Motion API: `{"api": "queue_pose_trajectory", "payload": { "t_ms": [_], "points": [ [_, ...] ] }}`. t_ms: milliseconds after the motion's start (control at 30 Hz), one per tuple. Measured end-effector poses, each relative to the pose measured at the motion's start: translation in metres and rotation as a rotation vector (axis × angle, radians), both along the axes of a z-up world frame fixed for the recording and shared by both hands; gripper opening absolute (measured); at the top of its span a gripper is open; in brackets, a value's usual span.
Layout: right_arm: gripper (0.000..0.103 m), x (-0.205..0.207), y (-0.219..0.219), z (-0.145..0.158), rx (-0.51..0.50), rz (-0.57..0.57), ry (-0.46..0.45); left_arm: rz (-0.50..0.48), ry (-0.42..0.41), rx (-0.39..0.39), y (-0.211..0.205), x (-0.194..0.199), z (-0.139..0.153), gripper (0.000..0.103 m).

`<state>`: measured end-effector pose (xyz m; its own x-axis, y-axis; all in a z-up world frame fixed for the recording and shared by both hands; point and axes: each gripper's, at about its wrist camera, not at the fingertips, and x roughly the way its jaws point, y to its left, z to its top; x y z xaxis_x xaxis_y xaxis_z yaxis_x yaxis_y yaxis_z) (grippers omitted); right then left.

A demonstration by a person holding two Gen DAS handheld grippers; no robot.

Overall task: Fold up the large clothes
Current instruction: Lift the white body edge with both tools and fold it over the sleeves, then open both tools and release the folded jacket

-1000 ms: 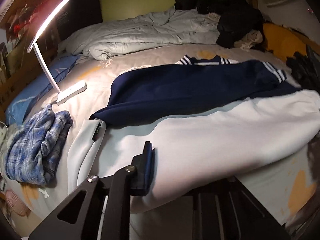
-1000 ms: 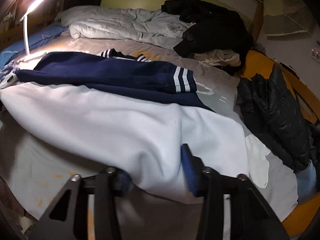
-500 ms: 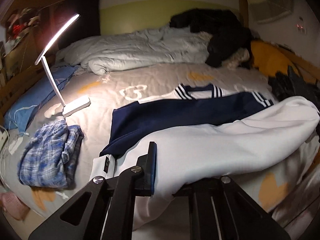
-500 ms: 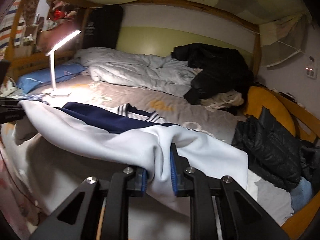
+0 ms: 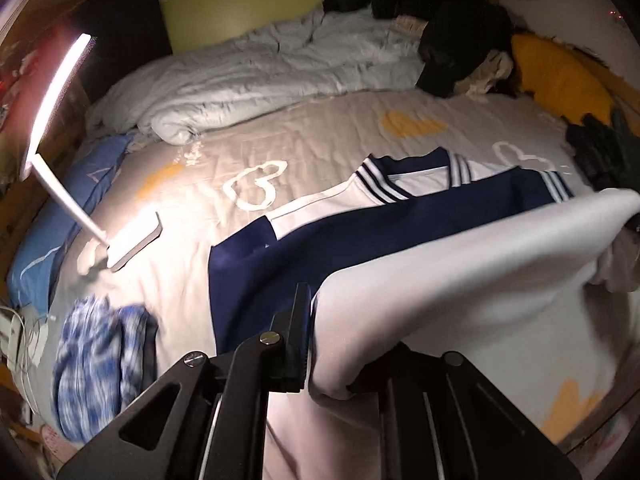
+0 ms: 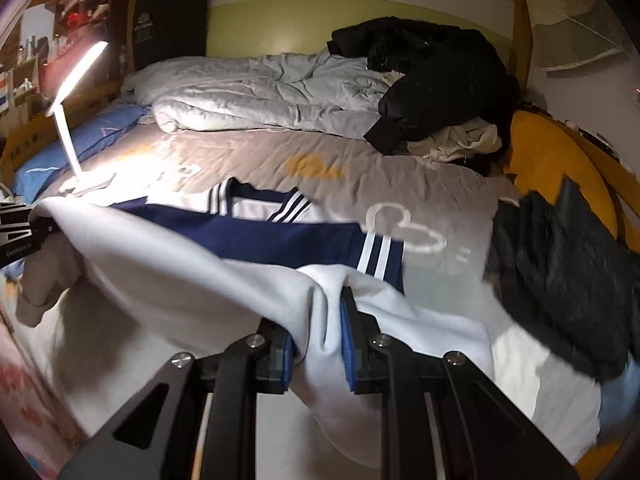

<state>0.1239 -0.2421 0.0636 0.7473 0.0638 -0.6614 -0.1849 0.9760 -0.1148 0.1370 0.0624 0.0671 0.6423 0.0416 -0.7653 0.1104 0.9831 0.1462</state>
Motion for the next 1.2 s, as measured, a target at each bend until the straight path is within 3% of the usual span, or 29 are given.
{"api": "queue_pose_trajectory", "payload": {
  "t_ms": [200, 467, 567, 633, 700, 733, 767, 800, 867, 1033, 1200],
  "points": [
    [0.018, 0.068, 0.002, -0.013, -0.018, -0.041, -0.018, 0.034, 0.014, 0.042, -0.006, 0.055, -0.017, 0.013],
    [0.018, 0.115, 0.019, -0.024, -0.068, -0.046, -0.048, 0.065, 0.010, 0.027, -0.001, 0.106, -0.050, 0.014],
    [0.021, 0.139, 0.019, -0.035, -0.071, -0.052, -0.016, 0.013, 0.023, 0.053, -0.006, 0.122, -0.064, 0.022],
    [0.026, 0.147, 0.016, -0.047, -0.069, -0.054, 0.007, -0.011, -0.004, 0.088, -0.010, 0.119, -0.065, 0.046],
    [0.036, 0.144, 0.012, -0.051, -0.069, -0.050, 0.003, -0.048, -0.101, 0.099, -0.012, 0.105, -0.054, 0.088],
    [0.043, 0.141, 0.012, -0.050, -0.081, -0.046, -0.008, -0.069, -0.156, 0.104, -0.013, 0.097, -0.046, 0.095],
    [0.067, 0.138, 0.011, -0.047, -0.095, -0.052, -0.024, -0.083, -0.204, 0.111, -0.015, 0.089, -0.038, 0.103],
    [0.088, 0.134, 0.009, -0.042, -0.108, -0.071, -0.054, -0.101, -0.257, 0.116, -0.016, 0.078, -0.029, 0.103],
    [0.096, 0.126, 0.003, -0.030, -0.089, -0.098, -0.103, -0.125, -0.295, 0.108, -0.017, 0.065, -0.018, 0.103],
    [0.103, 0.112, -0.027, -0.007, 0.067, -0.114, -0.068, -0.137, -0.245, 0.057, -0.011, 0.033, -0.008, 0.103],
    [0.103, 0.095, -0.048, 0.001, 0.063, -0.158, -0.058, -0.252, -0.143, -0.003, -0.011, 0.007, -0.009, 0.103]
  ]
}}
